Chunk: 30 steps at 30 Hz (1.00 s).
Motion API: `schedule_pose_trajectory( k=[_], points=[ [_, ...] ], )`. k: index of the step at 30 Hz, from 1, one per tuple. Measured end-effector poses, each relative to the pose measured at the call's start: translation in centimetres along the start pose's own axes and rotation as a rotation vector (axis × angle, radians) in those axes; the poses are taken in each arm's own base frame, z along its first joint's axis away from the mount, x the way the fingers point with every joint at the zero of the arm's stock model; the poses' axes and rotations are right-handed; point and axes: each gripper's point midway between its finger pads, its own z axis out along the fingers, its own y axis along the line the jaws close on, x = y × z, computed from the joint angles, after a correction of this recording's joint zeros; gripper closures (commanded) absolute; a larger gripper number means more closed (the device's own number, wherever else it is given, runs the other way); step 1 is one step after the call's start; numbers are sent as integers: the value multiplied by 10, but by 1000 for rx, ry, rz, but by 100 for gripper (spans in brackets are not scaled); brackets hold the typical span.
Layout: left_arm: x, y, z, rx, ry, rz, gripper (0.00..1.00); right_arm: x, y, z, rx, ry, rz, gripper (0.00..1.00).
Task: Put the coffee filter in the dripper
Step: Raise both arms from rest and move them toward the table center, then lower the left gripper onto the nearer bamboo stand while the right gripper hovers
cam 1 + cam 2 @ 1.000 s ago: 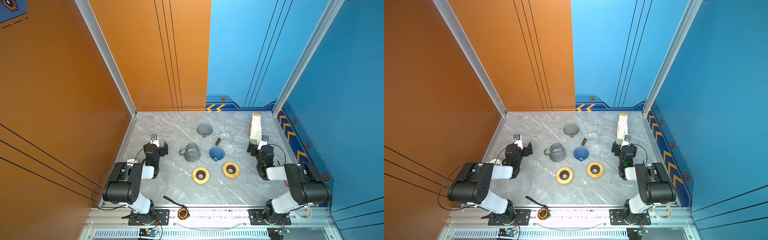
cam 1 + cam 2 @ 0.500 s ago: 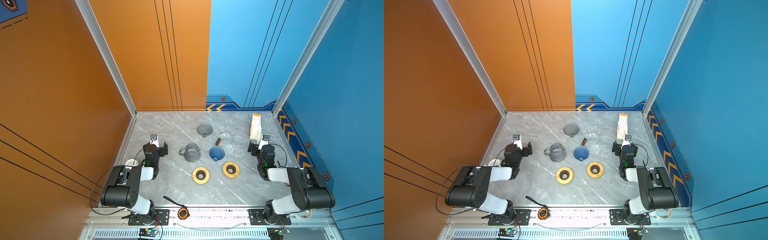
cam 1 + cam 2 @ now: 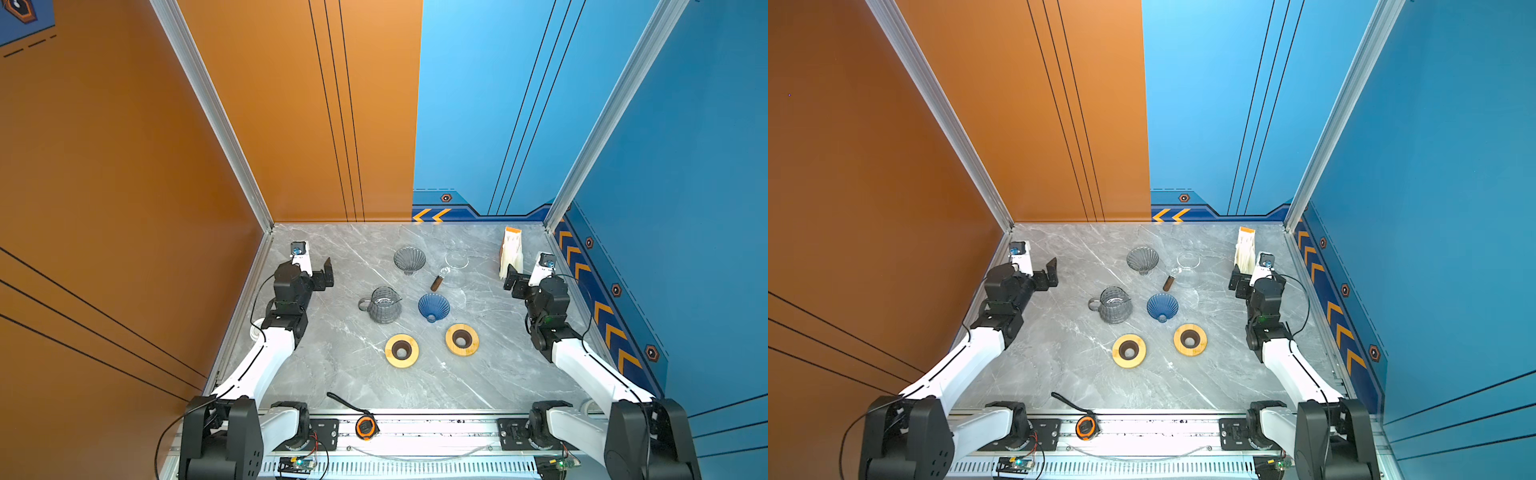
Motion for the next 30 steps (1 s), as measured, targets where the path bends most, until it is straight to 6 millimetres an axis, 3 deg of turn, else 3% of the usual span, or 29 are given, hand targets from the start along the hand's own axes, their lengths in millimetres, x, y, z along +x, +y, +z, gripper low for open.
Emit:
schedule_pose_trajectory(
  k=[5,11,17,22,30],
  points=[
    [-10,-18,-17,72,67,-19,2,-21,12,-11,-70,47,-1,0],
    [-10,-37,-36,135,221,-61,2,-24,31,-23,-180,148,9,0],
    [17,-65,-64,207,386,-101,2,-26,50,-35,-288,221,31,0],
    [33,-90,-86,261,456,-157,2,-11,67,-46,-368,301,37,0],
    [74,-117,-92,282,629,-256,2,10,93,-63,-458,392,17,0]
  ],
)
